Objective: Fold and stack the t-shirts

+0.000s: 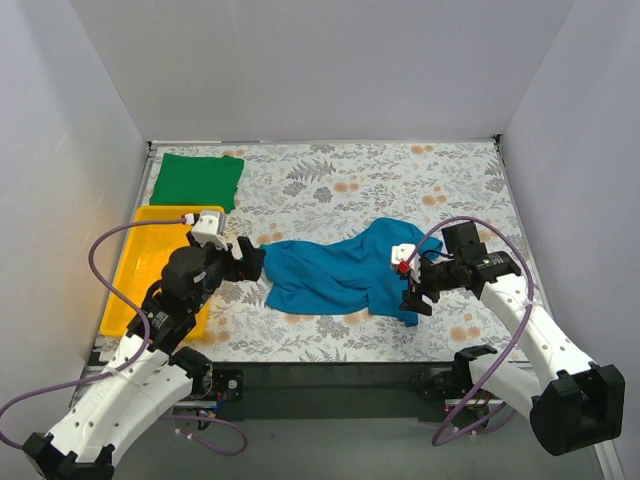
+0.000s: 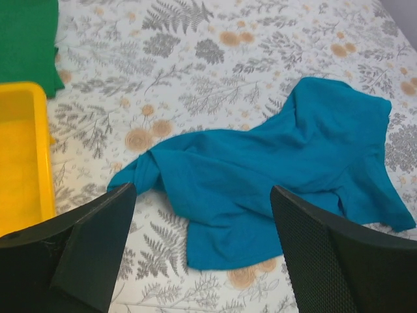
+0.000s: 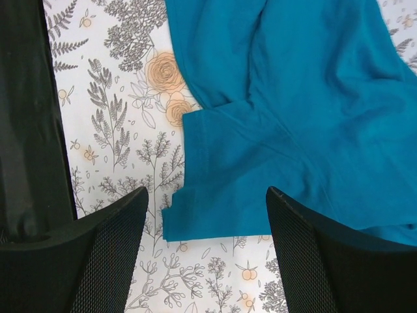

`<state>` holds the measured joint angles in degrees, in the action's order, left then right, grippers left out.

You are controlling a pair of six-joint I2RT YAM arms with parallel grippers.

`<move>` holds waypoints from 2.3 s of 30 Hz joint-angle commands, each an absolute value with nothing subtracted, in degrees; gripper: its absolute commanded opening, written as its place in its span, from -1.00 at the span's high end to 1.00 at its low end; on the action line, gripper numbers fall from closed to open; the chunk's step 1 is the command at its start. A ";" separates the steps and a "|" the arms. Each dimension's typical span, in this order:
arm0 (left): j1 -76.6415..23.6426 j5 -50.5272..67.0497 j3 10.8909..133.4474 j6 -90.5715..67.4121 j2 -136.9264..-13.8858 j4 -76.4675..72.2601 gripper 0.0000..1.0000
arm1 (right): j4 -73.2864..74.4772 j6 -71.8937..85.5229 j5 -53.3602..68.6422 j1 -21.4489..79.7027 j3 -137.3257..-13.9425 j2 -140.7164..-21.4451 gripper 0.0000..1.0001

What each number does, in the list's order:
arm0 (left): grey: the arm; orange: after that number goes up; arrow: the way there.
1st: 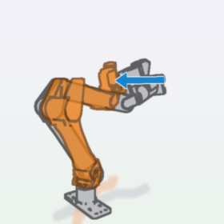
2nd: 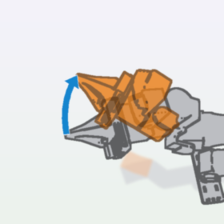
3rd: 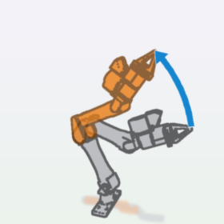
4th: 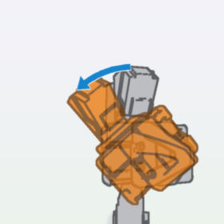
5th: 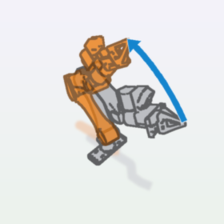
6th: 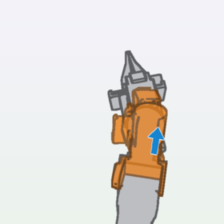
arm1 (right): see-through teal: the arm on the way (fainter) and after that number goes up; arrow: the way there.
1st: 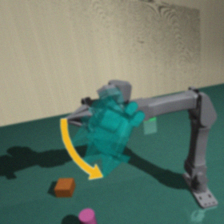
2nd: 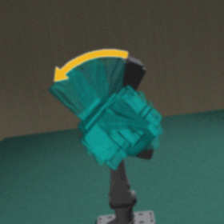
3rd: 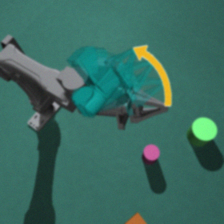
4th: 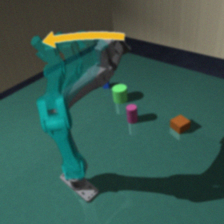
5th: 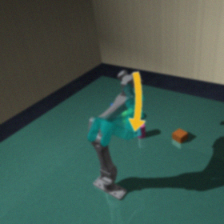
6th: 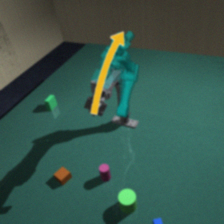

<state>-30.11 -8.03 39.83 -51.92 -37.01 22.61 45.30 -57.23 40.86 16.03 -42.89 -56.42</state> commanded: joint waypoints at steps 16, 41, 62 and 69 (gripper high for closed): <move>-30.15 -6.24 33.57 -53.96 -33.57 17.40 -0.73 | 41.22 -55.28 32.96 23.99 -39.11 -60.29 -0.54; -30.06 -3.69 33.49 -53.70 -34.80 17.14 -0.73 | 29.44 -45.36 13.27 31.90 -31.28 -66.61 0.00; -30.76 20.65 31.20 -52.73 -43.24 9.93 -0.71 | 40.09 -45.97 17.85 28.04 -68.90 -67.85 0.97; -31.29 17.15 30.59 -52.74 -44.47 8.79 -0.70 | 32.26 -44.21 14.41 25.67 -70.93 -66.97 0.97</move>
<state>-31.07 18.04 31.24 -53.15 -44.29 10.68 37.19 -45.50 16.14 26.79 -68.55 -68.60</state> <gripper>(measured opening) 0.853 0.032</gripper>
